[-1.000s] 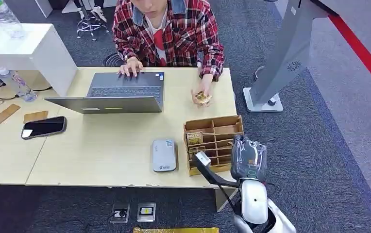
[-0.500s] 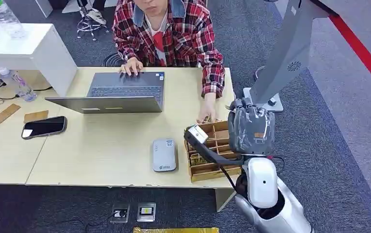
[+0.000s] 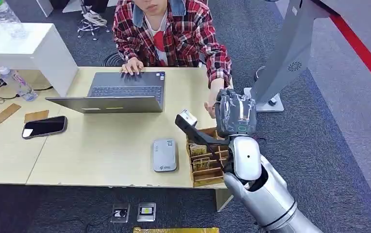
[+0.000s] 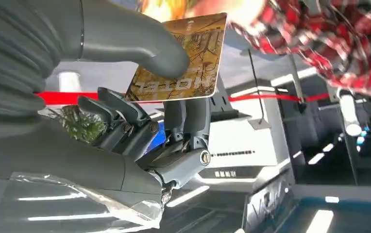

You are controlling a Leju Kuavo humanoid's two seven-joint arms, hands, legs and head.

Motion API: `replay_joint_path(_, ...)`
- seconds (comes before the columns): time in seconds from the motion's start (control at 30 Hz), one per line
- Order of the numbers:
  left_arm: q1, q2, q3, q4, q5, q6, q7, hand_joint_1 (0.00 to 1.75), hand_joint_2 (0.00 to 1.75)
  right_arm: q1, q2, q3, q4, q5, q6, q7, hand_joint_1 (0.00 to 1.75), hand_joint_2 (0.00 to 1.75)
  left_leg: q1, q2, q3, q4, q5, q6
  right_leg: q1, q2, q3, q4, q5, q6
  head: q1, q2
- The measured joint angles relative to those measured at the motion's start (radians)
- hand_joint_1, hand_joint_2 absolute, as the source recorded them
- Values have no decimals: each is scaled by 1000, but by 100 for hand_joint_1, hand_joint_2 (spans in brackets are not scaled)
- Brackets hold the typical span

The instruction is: Pass the card to the sensor for recognition and then transmit it.

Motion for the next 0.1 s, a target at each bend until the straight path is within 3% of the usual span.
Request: replay_joint_path(0.1,0,1,0,0,0,-3,0,0,175,-8,8,0,40,-1,-3,0,175,175,0,0,0,0,0,0,0,0,0,0,0,0,0,0)
